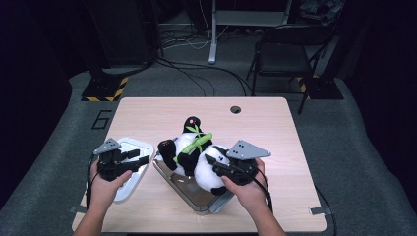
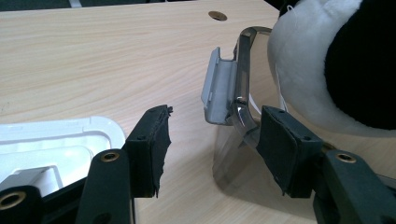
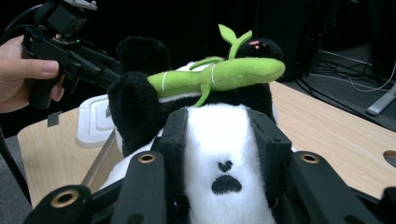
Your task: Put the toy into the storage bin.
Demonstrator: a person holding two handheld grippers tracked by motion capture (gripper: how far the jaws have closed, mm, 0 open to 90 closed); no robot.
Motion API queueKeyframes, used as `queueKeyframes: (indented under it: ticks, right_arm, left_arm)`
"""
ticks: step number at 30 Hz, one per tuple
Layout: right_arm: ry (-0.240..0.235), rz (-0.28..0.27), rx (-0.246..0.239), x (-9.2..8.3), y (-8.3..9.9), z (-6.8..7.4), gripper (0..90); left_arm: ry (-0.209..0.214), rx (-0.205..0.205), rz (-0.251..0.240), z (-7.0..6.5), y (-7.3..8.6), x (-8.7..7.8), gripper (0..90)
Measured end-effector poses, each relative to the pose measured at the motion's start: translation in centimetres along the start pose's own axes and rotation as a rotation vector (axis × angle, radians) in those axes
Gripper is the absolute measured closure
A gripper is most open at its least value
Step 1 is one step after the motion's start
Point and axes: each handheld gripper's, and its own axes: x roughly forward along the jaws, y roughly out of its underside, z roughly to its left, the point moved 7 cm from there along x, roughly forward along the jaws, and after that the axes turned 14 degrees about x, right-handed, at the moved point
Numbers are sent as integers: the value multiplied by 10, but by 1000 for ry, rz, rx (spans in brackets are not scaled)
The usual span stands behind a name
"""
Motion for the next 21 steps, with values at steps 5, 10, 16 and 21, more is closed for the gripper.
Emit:
queueKeyframes:
  ticks: [5, 10, 16, 21]
  right_arm:
    - [-8, -5, 11, 4, 0, 4, 621]
    - [-11, 0, 4, 9, 4, 11, 623]
    - [3, -11, 4, 15, 11, 16, 625]
    - [11, -35, 8, 16, 14, 18, 628]
  left_arm:
    - [-6, -5, -9, 1, 0, 0, 431]
    - [5, 2, -1, -2, 0, 1, 431]
    - [14, 11, 8, -5, 0, 3, 431]
    - [15, 9, 10, -5, 1, 4, 431]
